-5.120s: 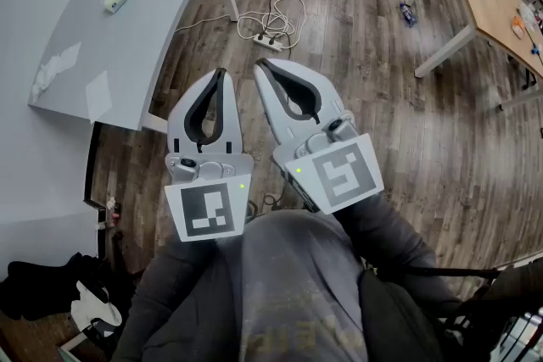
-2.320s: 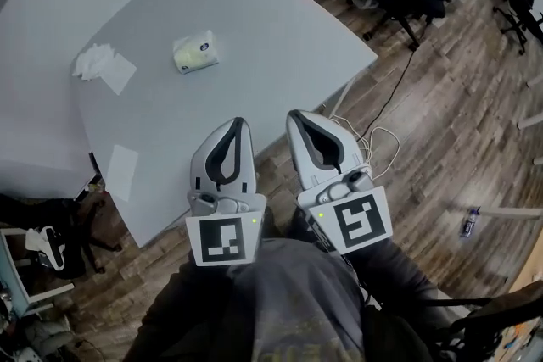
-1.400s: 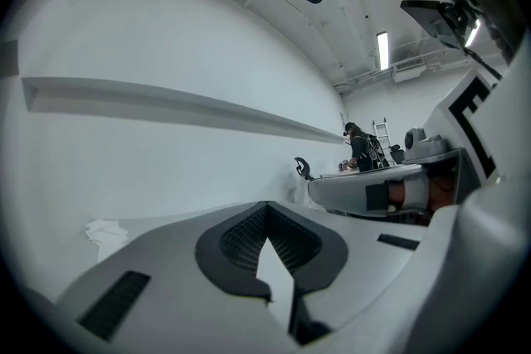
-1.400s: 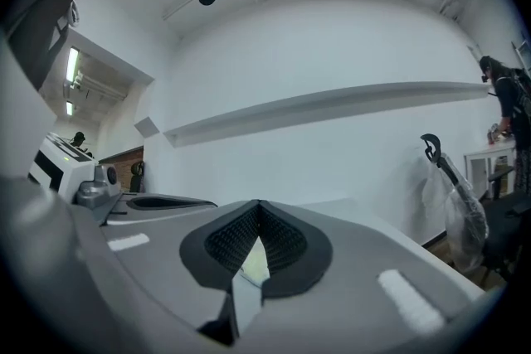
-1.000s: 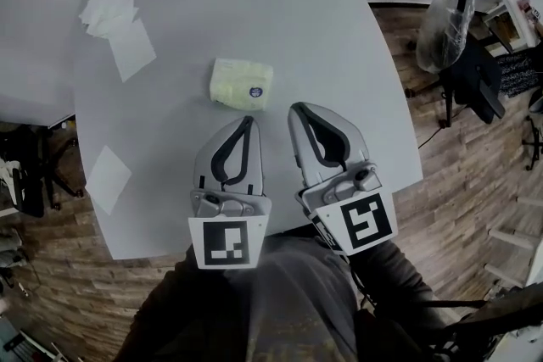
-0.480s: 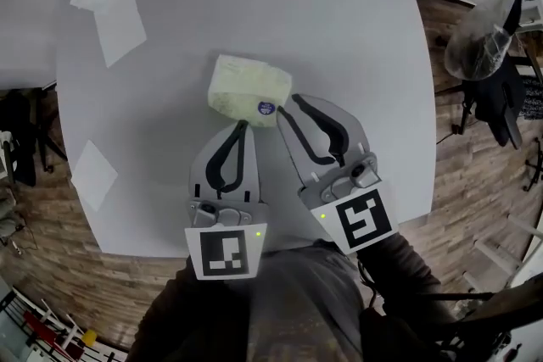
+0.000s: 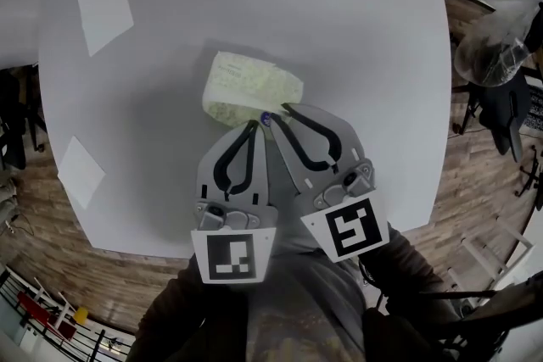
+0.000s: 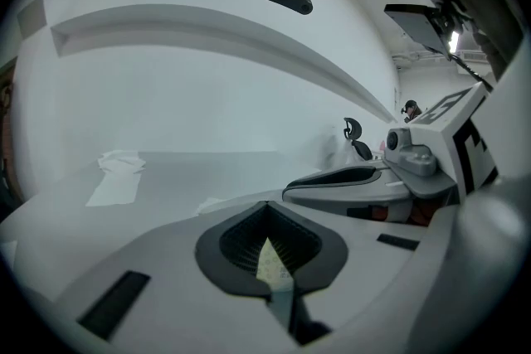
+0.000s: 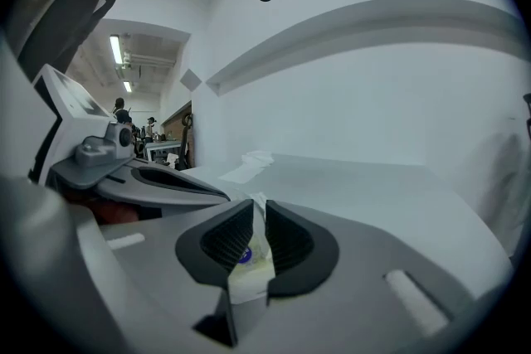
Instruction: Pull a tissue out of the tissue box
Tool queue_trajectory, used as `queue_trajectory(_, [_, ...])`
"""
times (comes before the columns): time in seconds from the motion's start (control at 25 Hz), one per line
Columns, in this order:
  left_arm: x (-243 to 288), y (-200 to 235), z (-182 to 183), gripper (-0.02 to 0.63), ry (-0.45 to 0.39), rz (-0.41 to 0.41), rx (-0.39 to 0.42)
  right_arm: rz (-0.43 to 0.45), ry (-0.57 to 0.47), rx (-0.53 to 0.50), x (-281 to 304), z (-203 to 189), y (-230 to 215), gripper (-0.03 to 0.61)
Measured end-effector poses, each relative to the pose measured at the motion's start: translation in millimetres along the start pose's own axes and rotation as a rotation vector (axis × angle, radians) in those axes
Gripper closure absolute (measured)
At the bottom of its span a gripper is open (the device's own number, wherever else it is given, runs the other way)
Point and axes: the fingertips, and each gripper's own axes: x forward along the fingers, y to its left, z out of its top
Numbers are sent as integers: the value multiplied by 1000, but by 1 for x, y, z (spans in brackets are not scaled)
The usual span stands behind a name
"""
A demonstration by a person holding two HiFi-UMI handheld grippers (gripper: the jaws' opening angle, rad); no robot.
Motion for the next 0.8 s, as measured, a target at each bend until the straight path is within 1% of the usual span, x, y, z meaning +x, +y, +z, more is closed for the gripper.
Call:
queue_trajectory(0.08, [4, 1, -2, 615, 0, 5, -9, 15, 0, 2, -1, 0, 3, 575])
queue_trajectory(0.28, [10, 1, 0, 615, -18, 15, -15, 83, -49, -5, -11, 26, 18, 577])
queue_trajectory(0.48, [2, -5, 18, 615, -55, 7, -20, 131, -142, -19, -27, 77, 35, 577])
queue_trajectory(0.64, [-25, -8, 37, 615, -94, 10, -31, 162, -215, -48, -40, 113, 64, 577])
queue_trajectory(0.8, [-65, -4, 53, 615, -134, 32, -15, 185, -242, -73, -54, 132, 95, 577])
